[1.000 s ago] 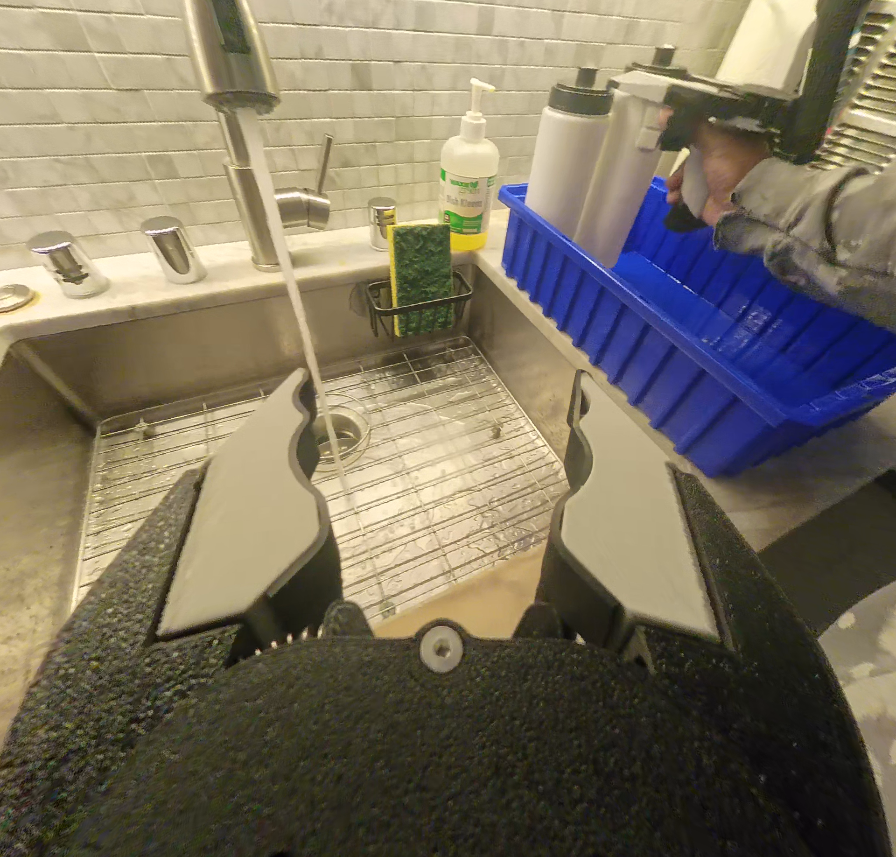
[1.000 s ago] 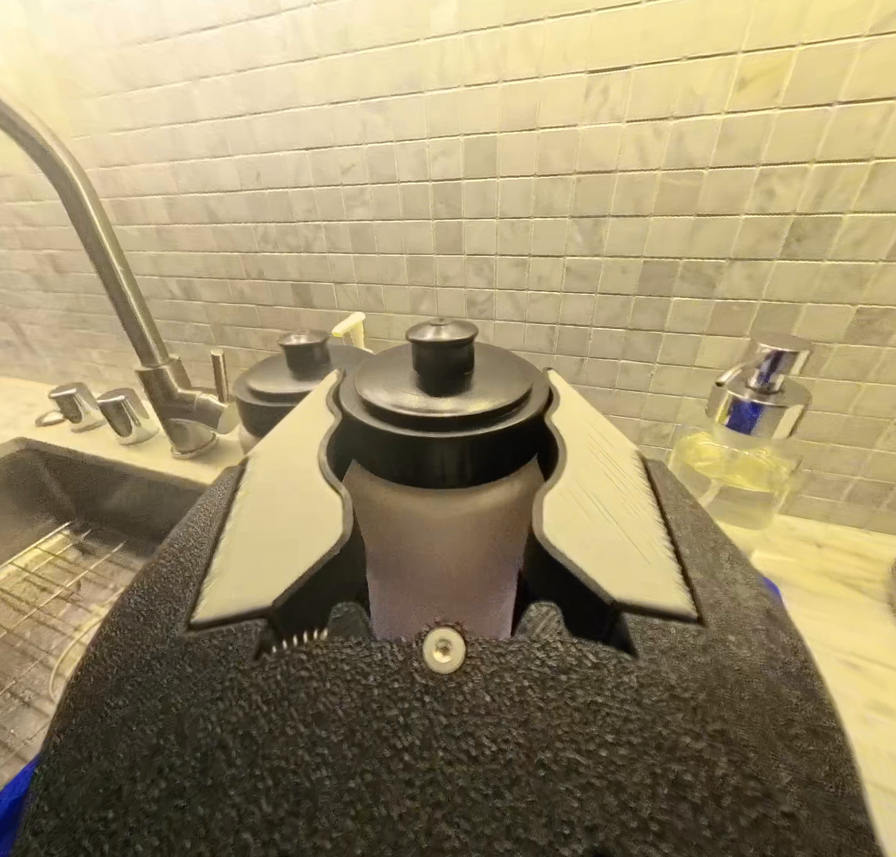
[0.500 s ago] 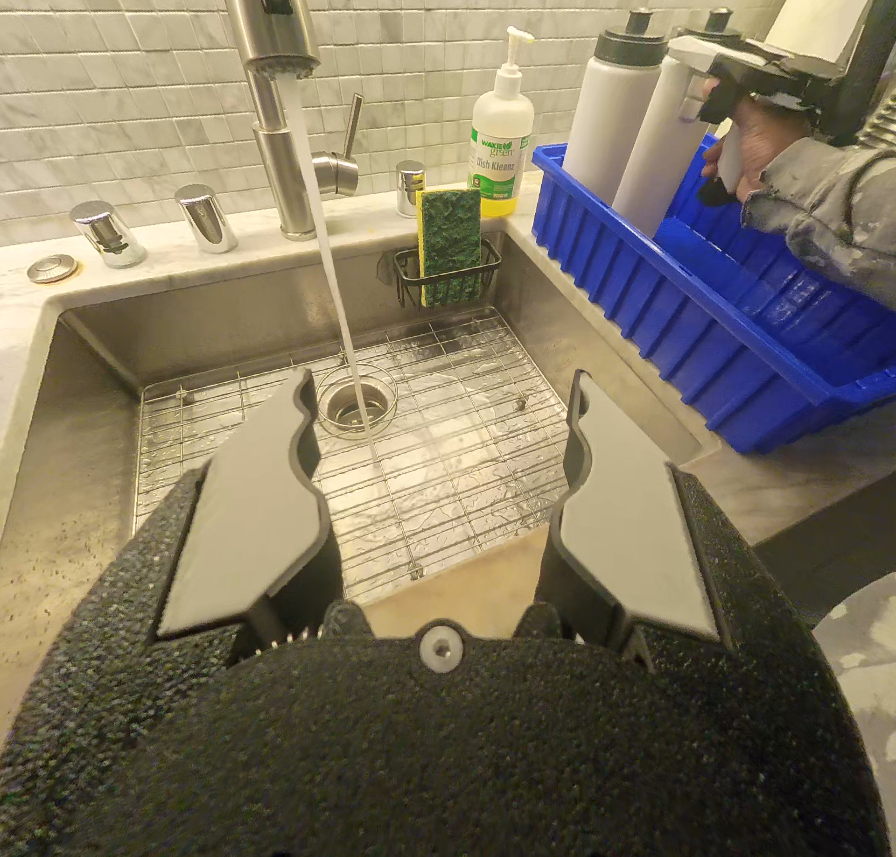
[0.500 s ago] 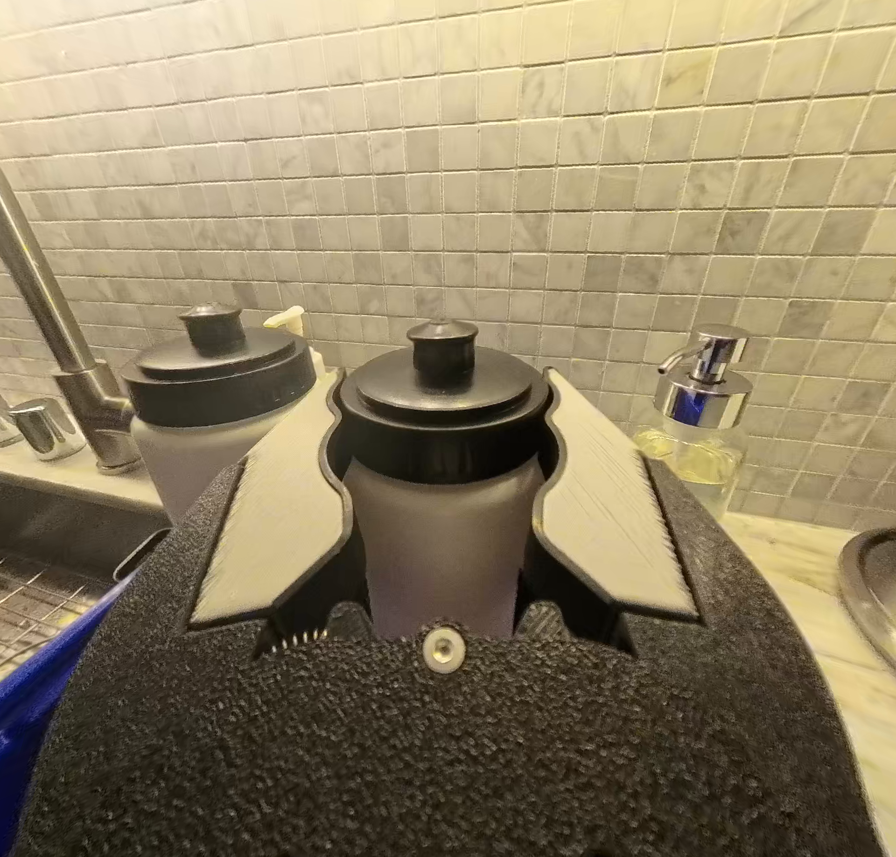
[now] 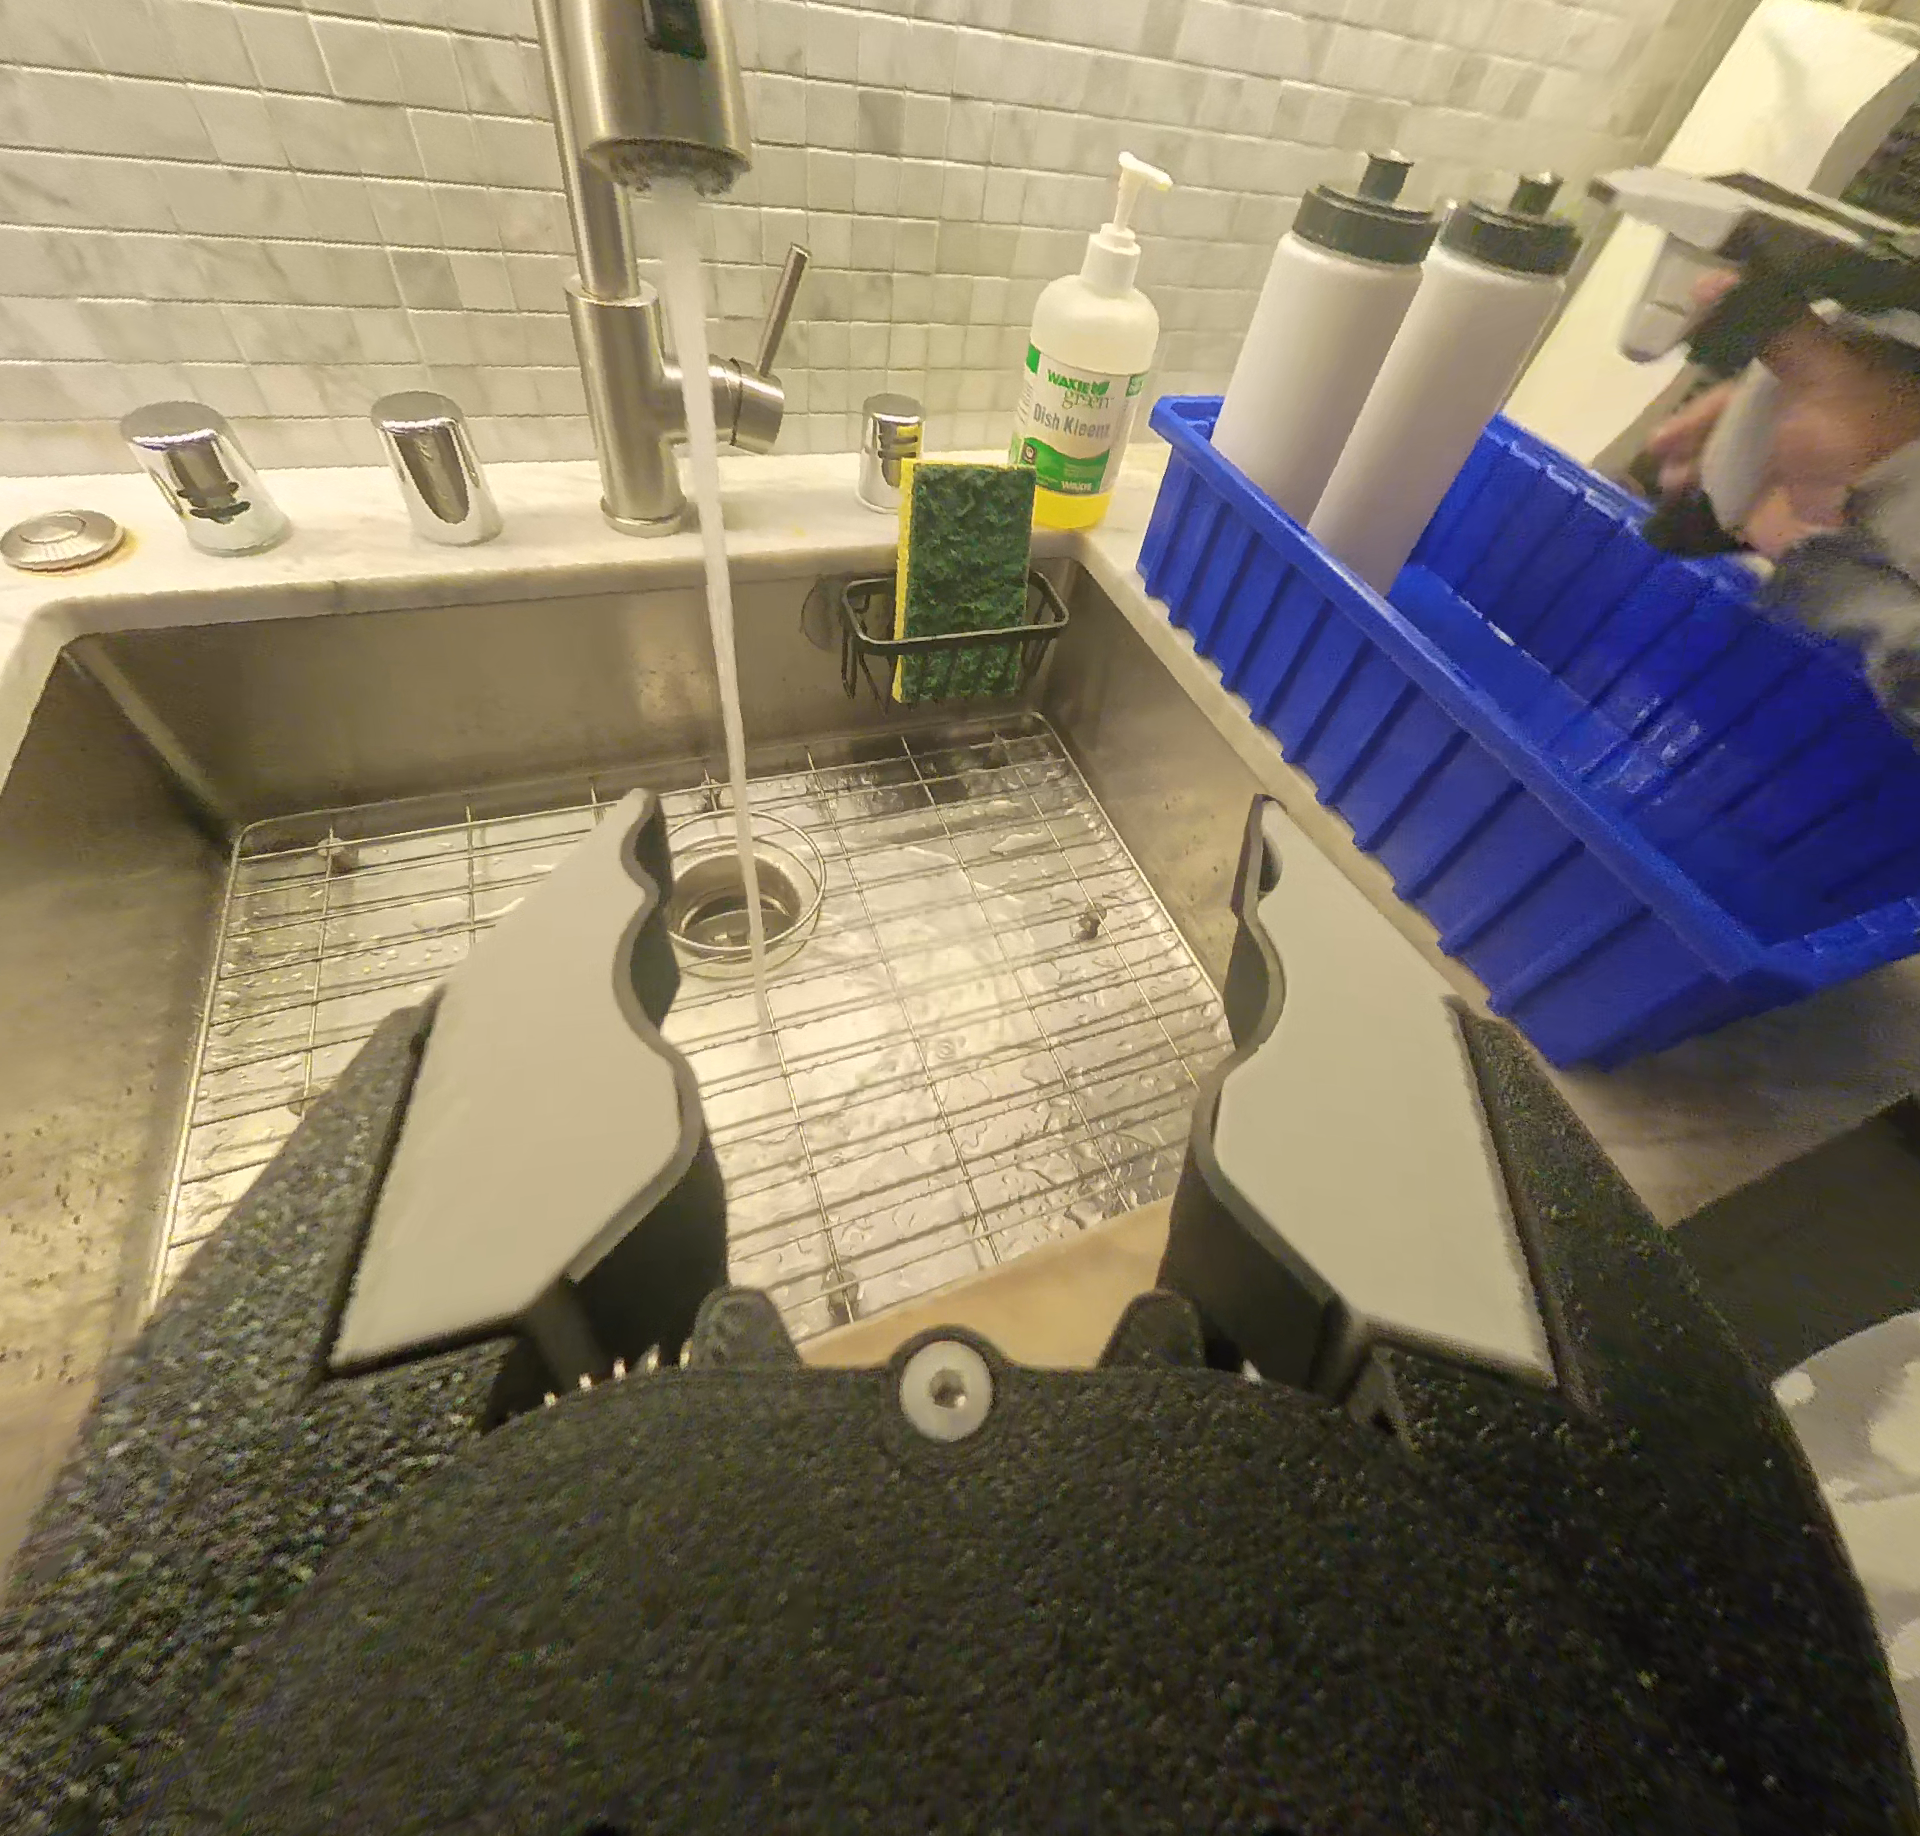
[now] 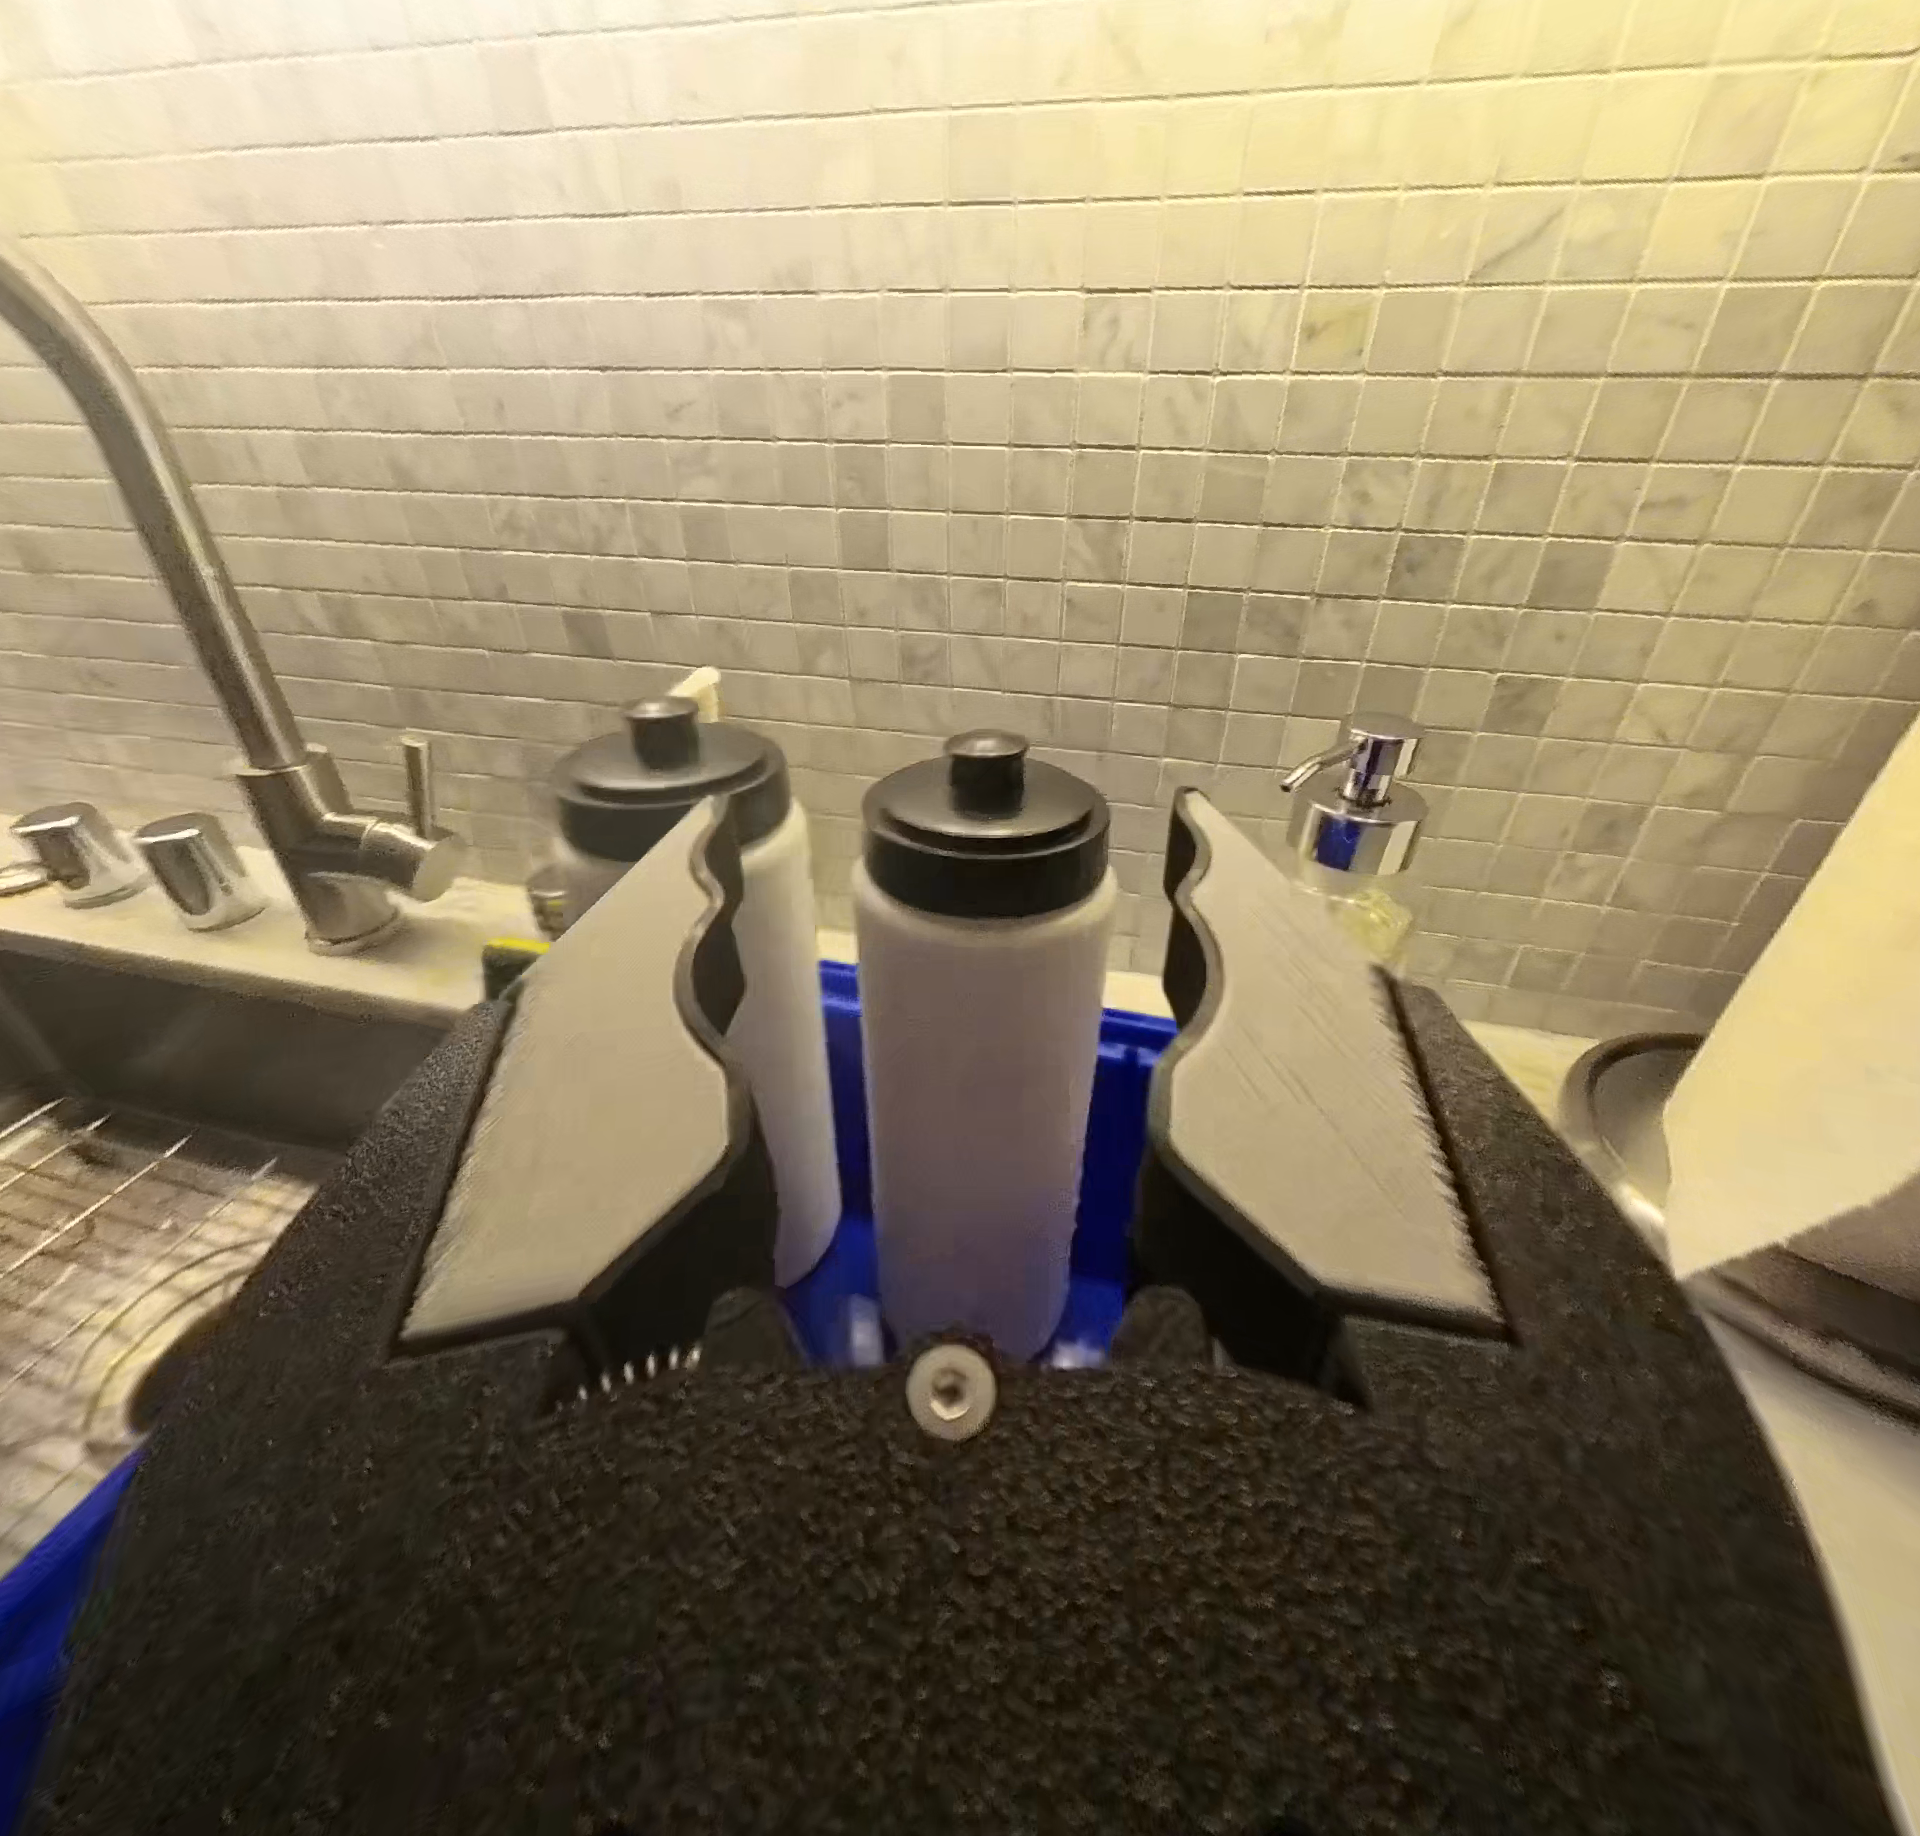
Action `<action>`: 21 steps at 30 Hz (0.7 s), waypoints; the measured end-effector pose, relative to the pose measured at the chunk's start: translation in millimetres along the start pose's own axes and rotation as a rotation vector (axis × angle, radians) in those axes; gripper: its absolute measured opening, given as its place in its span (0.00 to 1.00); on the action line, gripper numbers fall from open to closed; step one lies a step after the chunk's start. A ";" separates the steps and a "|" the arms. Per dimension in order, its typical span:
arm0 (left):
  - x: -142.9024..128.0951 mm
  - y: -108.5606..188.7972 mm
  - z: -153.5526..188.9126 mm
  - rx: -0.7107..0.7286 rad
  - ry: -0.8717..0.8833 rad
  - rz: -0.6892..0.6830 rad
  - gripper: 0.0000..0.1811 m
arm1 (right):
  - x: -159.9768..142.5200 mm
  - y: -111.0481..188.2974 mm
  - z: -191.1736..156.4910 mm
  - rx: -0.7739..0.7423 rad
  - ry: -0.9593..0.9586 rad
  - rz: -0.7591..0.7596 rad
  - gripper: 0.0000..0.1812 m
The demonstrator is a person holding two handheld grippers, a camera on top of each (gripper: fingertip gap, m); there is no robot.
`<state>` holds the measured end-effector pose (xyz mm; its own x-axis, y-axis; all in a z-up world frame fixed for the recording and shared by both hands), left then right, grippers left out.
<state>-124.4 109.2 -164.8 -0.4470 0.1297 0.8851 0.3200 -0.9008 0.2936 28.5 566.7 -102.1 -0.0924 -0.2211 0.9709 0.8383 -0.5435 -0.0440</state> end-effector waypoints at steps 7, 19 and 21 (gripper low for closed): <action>25.7 21.9 -46.3 0.076 0.062 0.108 0.08 | 28.5 84.3 -101.1 0.159 0.052 -0.073 0.27; 143.5 138.2 -320.6 0.381 0.124 0.272 0.43 | 77.9 87.3 -247.8 0.141 0.001 -0.123 0.29; 158.2 150.6 -383.1 0.427 0.135 0.287 0.49 | 87.5 82.4 -271.4 0.157 -0.009 -0.136 0.32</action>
<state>-466.9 -164.7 -118.9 -0.3859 -0.1771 0.9054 0.7442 -0.6397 0.1921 -56.3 282.8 -84.8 -0.2061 -0.1471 0.9674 0.8918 -0.4352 0.1239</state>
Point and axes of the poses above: each gripper's, where its closed fingertips meet, y back along the fingers, x out of its top, z = x × y across the jaws, the point moved 2 cm from there along y, back along the fingers, and after that the axes turned 13 degrees about y, right-handed, at the moved point
